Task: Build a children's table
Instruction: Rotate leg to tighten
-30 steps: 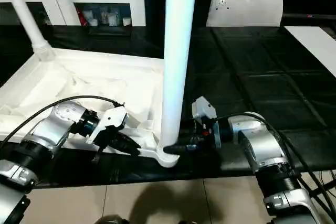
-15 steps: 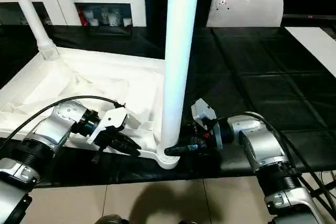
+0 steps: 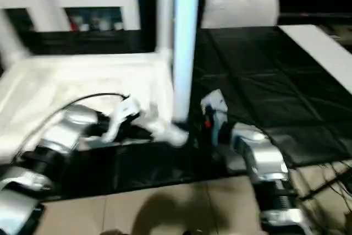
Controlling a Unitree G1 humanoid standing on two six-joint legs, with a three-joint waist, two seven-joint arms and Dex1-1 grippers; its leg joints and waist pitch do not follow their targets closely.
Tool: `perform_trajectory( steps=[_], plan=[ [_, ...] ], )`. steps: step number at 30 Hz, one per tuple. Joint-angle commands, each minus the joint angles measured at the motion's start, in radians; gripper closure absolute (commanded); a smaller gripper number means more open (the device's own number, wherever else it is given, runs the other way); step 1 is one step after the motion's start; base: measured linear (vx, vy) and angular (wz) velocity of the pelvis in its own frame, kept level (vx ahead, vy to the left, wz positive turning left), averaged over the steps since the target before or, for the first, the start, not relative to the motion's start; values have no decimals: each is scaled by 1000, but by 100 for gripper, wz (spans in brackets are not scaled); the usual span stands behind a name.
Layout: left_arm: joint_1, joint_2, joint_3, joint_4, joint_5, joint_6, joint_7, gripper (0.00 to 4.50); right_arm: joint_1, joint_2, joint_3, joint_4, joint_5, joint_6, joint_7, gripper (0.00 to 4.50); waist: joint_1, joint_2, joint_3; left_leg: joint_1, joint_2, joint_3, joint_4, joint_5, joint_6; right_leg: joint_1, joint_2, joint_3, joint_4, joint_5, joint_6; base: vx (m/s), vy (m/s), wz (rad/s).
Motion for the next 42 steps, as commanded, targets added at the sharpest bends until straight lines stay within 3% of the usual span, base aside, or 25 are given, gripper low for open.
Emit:
perform_trajectory(
  steps=[1, 4, 6, 7, 8, 10, 12, 16, 19, 22, 25, 27, 28, 30, 31, 33, 38, 42],
  plan=[
    [-55, -95, 9, -29, -39, 20, 104, 450, -21, 125, 107, -8, 19, 56, -37, 252, 3, -6, -64, 1, 57, -34, -63, -185, 18, 52, -100, 70, -117, -503, 12, 0, 0, 0],
    [-62, -127, 27, -38, -21, 51, 181, 450, -41, 183, 104, 17, -22, 68, -151, 252, 2, -5, -67, 3, 56, -33, -64, -163, 37, 52, -97, 73, -117, -470, 15, 0, 0, 0],
    [-60, -146, 30, -56, -8, 69, 221, 450, -53, 228, 93, 28, -28, 59, -211, 252, -1, -4, -68, -2, 64, -36, -69, -135, 42, 52, -97, 78, -105, -416, -4, 0, 0, 0],
    [-54, -147, 18, -73, 5, 65, 229, 450, -58, 244, 94, 25, -33, 38, -226, 196, 2, -2, -73, -3, 72, -40, -70, -112, 45, 55, -101, 83, -91, -354, -28, 0, 0, 0],
    [-52, -145, 14, -76, 8, 63, 227, 450, -58, 245, 95, 24, -35, 33, -227, 182, 2, -1, -74, -5, 74, -41, -71, -98, 49, 56, -101, 86, -86, -325, -37, 0, 0, 0],
    [-40, -125, 16, -90, -2, 54, 201, 450, -40, 227, 94, -6, -22, 24, -188, 180, 2, 3, -74, -7, 78, -40, -70, -66, 63, 57, -102, 92, -71, -238, -69, 0, 0, 0],
    [-33, -105, 16, -100, -7, 47, 181, 450, -23, 201, 95, -29, -19, 12, -157, 146, 3, 2, -75, -5, 80, -37, -69, -58, 74, 58, -104, 97, -61, -173, -105, 0, 0, 0],
    [-12, -56, 11, -126, -19, 18, 103, 450, 13, 120, 104, -72, -8, -12, -57, 124, 8, -1, -76, -9, 76, -35, -66, -34, 99, 64, -104, 101, -52, -125, -124, 0, 0, 0],
    [10, -10, -4, -141, -21, -24, 23, 450, 37, 42, 106, -92, 2, -37, 38, 85, 11, -8, -72, -11, 71, -31, -65, -47, 110, 66, -104, 101, -56, -160, -109, 0, 0, 0],
    [29, 39, -29, -147, -34, -94, -96, 450, 49, -43, 113, -96, 7, -73, 155, 54, 14, -6, -71, -11, 71, -30, -64, -56, 113, 64, -101, 99, -62, -203, -86, 0, 0, 0],
    [43, 91, -59, -155, -45, -148, -222, 450, 45, -120, 106, -88, 23, -97, 270, 39, 17, -3, -69, -7, 78, -32, -66, -71, 112, 59, -100, 100, -61, -210, -94, 0, 0, 0],
    [45, 133, -82, -156, -53, -176, -310, 450, 28, -170, 103, -79, 51, -92, 365, 16, 26, 5, -69, 0, 81, -32, -67, -89, 102, 56, -100, 101, -60, -205, -106, 0, 0, 0],
    [44, 138, -84, -156, -56, -176, -323, 450, 25, -179, 103, -79, 56, -88, 383, 6, 29, 1, -68, 2, 82, -30, -69, -97, 102, 56, -98, 101, -62, -212, -107, 0, 0, 0],
    [39, 153, -87, -155, -69, -185, -368, 450, 15, -220, 120, -76, 68, -71, 453, 6, 43, 4, -68, 3, 87, -30, -70, -90, 92, 55, -100, 102, -59, -210, -110, 0, 0, 0],
    [36, 164, -93, -151, -73, -189, -400, 450, 7, -245, 139, -67, 63, -81, 490, 6, 51, 1, -70, 7, 89, -29, -69, -87, 87, 54, -100, 102, -57, -203, -111, 0, 0, 0],
    [30, 182, -108, -138, -71, -210, -447, 450, -2, -279, 165, -60, 67, -89, 558, 6, 61, 0, -68, 4, 87, -27, -69, -96, 82, 55, -102, 104, -55, -211, -111, 0, 0, 0],
    [9, 211, -131, -103, -66, -241, -523, 450, -25, -317, 197, -31, 80, -117, 686, 21, 71, -9, -69, 1, 82, -25, -68, -90, 80, 57, -103, 102, -61, -247, -94, 0, 0, 0],
    [-5, 216, -139, -87, -65, -255, -557, 450, -41, -338, 218, -17, 94, -103, 748, 57, 75, -6, -70, 3, 86, -28, -68, -82, 85, 55, -100, 100, -58, -246, -91, 0, 0, 0]
  ],
)
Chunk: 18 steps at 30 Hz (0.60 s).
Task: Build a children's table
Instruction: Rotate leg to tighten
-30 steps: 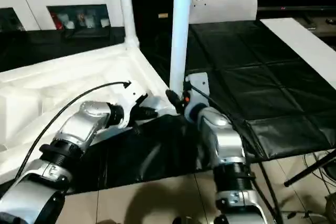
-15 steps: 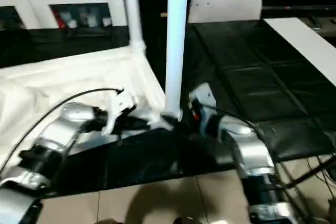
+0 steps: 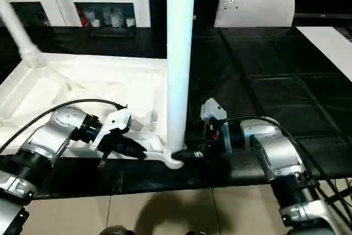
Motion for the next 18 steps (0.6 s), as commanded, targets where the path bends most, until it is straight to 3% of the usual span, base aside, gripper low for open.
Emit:
perform_trajectory(
  steps=[1, 12, 14, 18],
  plan=[
    [-44, -7, -19, -11, -16, -32, -62, 450, -18, -18, 14, 15, 15, -1, 46, 73, -5, -7, -72, 6, 84, -29, -66, -69, 73, 63, -102, 100, -64, -226, -90, 0, 0, 0],
    [-68, -15, -24, 29, -10, -60, -74, 450, -53, -4, 30, 76, -1, -50, 76, 138, -5, -10, -72, 4, 81, -27, -65, -71, 69, 63, -102, 97, -69, -259, -79, 0, 0, 0],
    [-69, -15, -24, 31, -10, -62, -75, 450, -56, -2, 31, 81, -1, -55, 74, 173, -4, -10, -74, 3, 83, -28, -65, -61, 70, 64, -102, 98, -66, -242, -82, 0, 0, 0],
    [-66, -14, -25, 32, -10, -68, -79, 450, -65, 14, 31, 97, -4, -70, 63, 181, -4, -10, -73, 2, 84, -28, -65, -55, 74, 63, -103, 98, -61, -219, -93, 0, 0, 0]
  ],
)
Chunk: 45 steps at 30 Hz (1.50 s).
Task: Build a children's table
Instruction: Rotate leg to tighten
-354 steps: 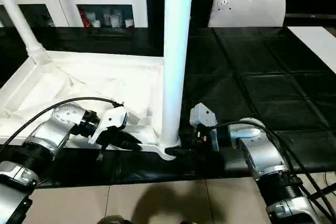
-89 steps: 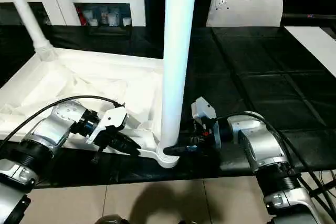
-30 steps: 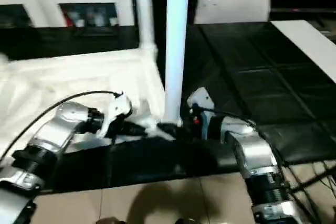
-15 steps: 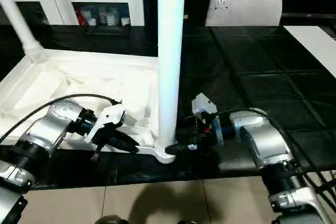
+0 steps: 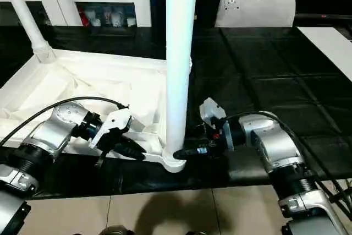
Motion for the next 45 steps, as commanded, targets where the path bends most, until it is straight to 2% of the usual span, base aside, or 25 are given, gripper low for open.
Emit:
perform_trajectory(
  steps=[1, 3, 6, 8, 11, 14, 15, 16, 17, 18, 20, 21, 22, 23, 26, 27, 28, 29, 31, 36, 38, 40, 41, 42, 45],
  plan=[
    [-32, -10, -14, -18, -10, -24, -47, 450, -21, 0, 11, 8, -1, -13, 4, 218, -5, -10, -73, 3, 84, -28, -65, -58, 73, 64, -104, 98, -63, -226, -92, 0, 0, 0],
    [-31, -10, -14, -17, -10, -25, -46, 450, -17, 0, 15, 2, 3, -10, 9, 217, -5, -10, -73, 2, 82, -28, -65, -57, 73, 65, -103, 98, -64, -233, -89, 0, 0, 0],
    [-27, -14, -11, -15, -10, -26, -29, 450, -3, 1, 16, -13, 11, -5, 10, 248, -4, -10, -73, 4, 84, -28, -65, -58, 73, 63, -102, 98, -64, -234, -88, 0, 0, 0],
    [-26, -15, -10, -15, -10, -24, -23, 450, -1, 2, 15, -16, 13, -2, 8, 249, -4, -9, -73, 5, 84, -28, -65, -58, 71, 63, -103, 99, -64, -235, -88, 0, 0, 0],
    [-19, -42, 12, -11, 11, 26, 100, 450, 48, 31, -3, -76, 27, 58, -75, 253, -4, -8, -72, 6, 87, -29, -66, -56, 67, 62, -104, 101, -63, -223, -88, 0, 0, 0],
    [-13, -86, 48, -22, 1, 102, 208, 450, 76, 89, -16, -98, -7, 81, -233, 254, -11, -9, -65, 7, 82, -29, -70, -81, 43, 63, -104, 97, -76, -288, -69, 0, 0, 0],
    [-10, -107, 59, -34, -4, 136, 248, 450, 85, 118, -20, -105, -26, 90, -303, 254, -15, -11, -63, 8, 75, -28, -69, -105, 34, 64, -105, 93, -87, -344, -52, 0, 0, 0],
    [-7, -120, 66, -41, -7, 158, 271, 450, 90, 136, -23, -109, -38, 95, -346, 254, -18, -10, -62, 9, 75, -27, -70, -112, 27, 62, -104, 93, -90, -365, -44, 0, 0, 0],
    [-7, -168, 89, -54, -12, 217, 360, 450, 87, 205, -45, -109, -56, 148, -482, 254, -25, -9, -57, 11, 74, -29, -73, -122, 16, 60, -103, 90, -98, -405, -28, 0, 0, 0],
    [-7, -177, 93, -55, -13, 228, 377, 450, 86, 219, -51, -109, -57, 160, -508, 255, -37, -11, -55, 10, 71, -32, -73, -133, 7, 61, -101, 84, -106, -436, -16, 0, 0, 0],
    [-9, -203, 104, -57, -15, 250, 421, 450, 82, 257, -64, -110, -59, 190, -570, 255, -50, -12, -59, 6, 65, -33, -70, -128, 8, 65, -101, 81, -109, -445, 1, 0, 0, 0],
    [-15, -232, 117, -55, -13, 276, 481, 450, 75, 296, -76, -112, -66, 217, -636, 255, -60, -12, -58, 3, 63, -33, -69, -125, 19, 66, -100, 82, -109, -435, 2, 0, 0, 0],
    [-32, -288, 144, -45, -10, 319, 589, 450, 53, 377, -103, -103, -76, 279, -772, 255, -68, -10, -57, 3, 67, -34, -69, -121, 22, 61, -99, 82, -108, -420, -11, 0, 0, 0],
    [-32, -288, 144, -45, -10, 319, 589, 450, 53, 377, -103, -103, -76, 279, -772, 255, -72, -10, -57, 4, 67, -36, -70, -123, 19, 61, -98, 80, -108, -422, -14, 0, 0, 0],
    [-53, -344, 173, -42, -2, 356, 695, 450, 22, 455, -126, -80, -95, 329, -901, 255, -81, -7, -60, 1, 61, -35, -67, -115, 32, 64, -99, 81, -108, -407, -12, 0, 0, 0],
    [-63, -362, 185, -44, 5, 362, 735, 450, 13, 478, -119, -71, -115, 298, -930, 255, -82, -4, -61, 1, 64, -36, -68, -106, 35, 62, -98, 83, -104, -385, -20, 0, 0, 0],
    [-64, -367, 186, -48, 8, 365, 742, 450, 13, 483, -115, -73, -122, 280, -936, 255, -82, -7, -62, 2, 65, -35, -68, -100, 39, 61, -99, 84, -102, -365, -23, 0, 0, 0],
    [-65, -367, 184, -53, 9, 364, 736, 450, 17, 485, -114, -75, -120, 261, -933, 220, -80, -6, -62, 1, 65, -36, -69, -97, 43, 62, -99, 85, -100, -355, -26, 0, 0, 0],
    [-61, -362, 177, -66, 12, 360, 719, 450, 29, 487, -119, -84, -119, 237, -934, 186, -80, -6, -63, -2, 70, -36, -70, -87, 59, 63, -100, 90, -91, -303, -41, 0, 0, 0],
    [-33, -313, 149, -90, 26, 335, 660, 450, 75, 440, -118, -139, -120, 204, -891, 148, -78, 0, -63, -2, 74, -35, -70, -71, 74, 66, -103, 97, -77, -212, -83, 0, 0, 0],
    [-27, -301, 143, -92, 29, 321, 645, 450, 84, 423, -118, -150, -124, 195, -879, 134, -80, -1, -62, -1, 75, -35, -71, -69, 76, 65, -102, 98, -75, -200, -93, 0, 0, 0],
    [-11, -258, 118, -94, 43, 278, 585, 450, 107, 366, -120, -173, -117, 165, -820, 116, -75, -2, -62, -4, 71, -35, -69, -67, 86, 68, -102, 100, -74, -189, -90, 0, 0, 0],
    [-5, -239, 110, -90, 47, 259, 561, 450, 115, 338, -121, -179, -116, 146, -790, 104, -79, -2, -59, -5, 73, -34, -71, -73, 91, 68, -101, 100, -73, -189, -91, 0, 0, 0],
    [0, -221, 102, -86, 51, 236, 534, 450, 123, 309, -120, -185, -113, 126, -754, 93, -77, -1, -60, -1, 73, -33, -70, -86, 90, 67, -101, 98, -77, -209, -87, 0, 0, 0],
    [14, -177, 88, -84, 37, 171, 431, 450, 127, 234, -121, -183, -111, 87, -659, 66, -78, -3, -56, 0, 71, -32, -71, -115, 87, 66, -99, 97, -84, -258, -75, 0, 0, 0]
  ],
)
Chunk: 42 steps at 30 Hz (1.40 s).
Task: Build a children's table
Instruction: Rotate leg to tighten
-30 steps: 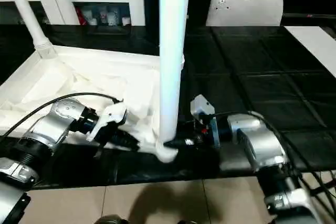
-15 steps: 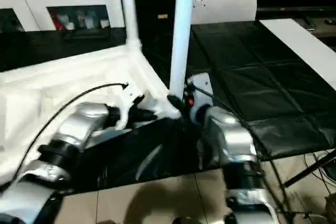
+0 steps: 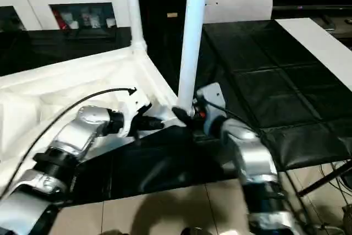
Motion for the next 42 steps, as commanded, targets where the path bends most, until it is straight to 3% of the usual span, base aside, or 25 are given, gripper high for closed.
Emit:
perform_trajectory(
  steps=[1, 4, 7, 12, 14, 18, 20, 21, 23, 42],
  plan=[
    [-2, 20, -33, -35, -25, -86, -117, 450, -5, -37, 43, -9, 27, -34, 127, 59, 5, 0, -56, -2, 71, -33, -65, -123, 86, 67, -101, 97, -84, -270, -70, 0, 0, 0],
    [4, 62, -69, -18, -20, -167, -206, 450, -21, -99, 42, 11, 42, -69, 226, 27, 8, -4, -57, 2, 75, -32, -66, -132, 89, 64, -99, 98, -86, -287, -66, 0, 0, 0],
    [1, 76, -75, -5, -23, -183, -243, 450, -32, -127, 53, 23, 45, -78, 276, 15, 20, -1, -59, 7, 84, -33, -68, -112, 81, 59, -101, 101, -75, -239, -92, 0, 0, 0],
    [-8, 116, -104, 7, -31, -217, -365, 450, -67, -189, 90, 71, 43, -133, 401, 6, 39, -5, -63, 3, 84, -29, -65, -84, 83, 64, -104, 104, -62, -187, -120, 0, 0, 0],
    [-13, 135, -123, 11, -29, -241, -420, 450, -80, -209, 110, 102, 44, -169, 462, 6, 45, -13, -63, 2, 81, -26, -65, -84, 86, 65, -105, 103, -65, -217, -110, 0, 0, 0],
    [-13, 146, -134, 5, -42, -253, -482, 450, -84, -217, 120, 119, 65, -194, 533, 6, 52, -11, -63, 4, 87, -28, -66, -88, 84, 62, -105, 103, -66, -234, -105, 0, 0, 0],
    [-14, 150, -138, 5, -46, -259, -502, 450, -88, -222, 126, 125, 83, -195, 573, 34, 53, -10, -64, 4, 88, -28, -66, -88, 82, 62, -105, 103, -64, -224, -109, 0, 0, 0],
    [-14, 151, -139, 5, -47, -263, -506, 450, -88, -227, 129, 121, 97, -188, 599, 43, 52, -15, -65, 4, 89, -28, -66, -85, 83, 63, -105, 104, -63, -220, -110, 0, 0, 0],
    [-19, 155, -143, 12, -44, -271, -512, 450, -90, -235, 138, 111, 118, -163, 642, 50, 55, -16, -66, 4, 88, -28, -65, -79, 85, 64, -106, 104, -61, -213, -113, 0, 0, 0],
    [-32, 162, -147, 45, -40, -304, -539, 450, -99, -241, 179, 128, 140, -133, 743, 213, 69, -17, -71, 2, 86, -27, -62, -62, 75, 65, -105, 101, -63, -230, -95, 0, 0, 0]
  ],
)
